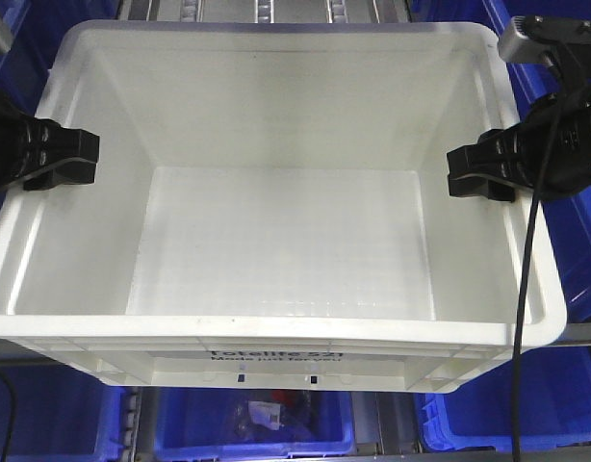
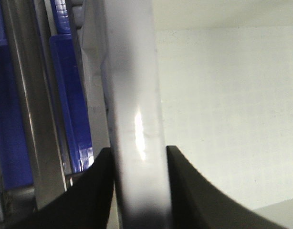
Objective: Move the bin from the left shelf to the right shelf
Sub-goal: 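Pull the gripped crate off the roller shelf toward the robot, then hold the crate with both grippers while the base drives away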
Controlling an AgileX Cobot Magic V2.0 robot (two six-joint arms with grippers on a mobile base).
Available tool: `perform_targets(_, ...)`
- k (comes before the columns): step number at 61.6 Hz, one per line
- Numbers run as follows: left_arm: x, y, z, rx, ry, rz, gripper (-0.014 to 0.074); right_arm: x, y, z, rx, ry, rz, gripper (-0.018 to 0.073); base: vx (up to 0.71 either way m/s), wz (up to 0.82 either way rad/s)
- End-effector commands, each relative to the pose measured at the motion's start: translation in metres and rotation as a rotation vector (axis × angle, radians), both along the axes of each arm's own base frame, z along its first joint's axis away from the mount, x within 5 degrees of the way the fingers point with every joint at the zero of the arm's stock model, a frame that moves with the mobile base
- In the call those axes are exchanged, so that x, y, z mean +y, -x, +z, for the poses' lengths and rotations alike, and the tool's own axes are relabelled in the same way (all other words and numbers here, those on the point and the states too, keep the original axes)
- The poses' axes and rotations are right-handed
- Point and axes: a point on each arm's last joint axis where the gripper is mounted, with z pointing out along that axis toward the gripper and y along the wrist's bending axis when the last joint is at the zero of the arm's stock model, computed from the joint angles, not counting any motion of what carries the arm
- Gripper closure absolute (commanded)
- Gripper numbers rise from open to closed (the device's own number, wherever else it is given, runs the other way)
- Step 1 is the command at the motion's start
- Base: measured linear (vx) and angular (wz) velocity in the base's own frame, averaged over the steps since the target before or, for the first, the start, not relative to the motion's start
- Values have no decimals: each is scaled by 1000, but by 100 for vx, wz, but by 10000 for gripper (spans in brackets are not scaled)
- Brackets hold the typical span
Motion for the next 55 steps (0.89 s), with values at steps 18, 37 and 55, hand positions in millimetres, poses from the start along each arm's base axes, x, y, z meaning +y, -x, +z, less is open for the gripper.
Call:
perform_targets(18, -2, 4, 28, -167, 48, -14, 604, -3, -1, 23, -150, -15, -17, 564, -17, 20)
perform_targets(37, -2, 4, 28, -167, 48, -14, 604, -3, -1, 23, -150, -15, -17, 564, -18, 10)
perform_targets(55, -2, 4, 28, -167, 48, -14, 604, -3, -1, 23, -150, -15, -17, 564, -20, -2)
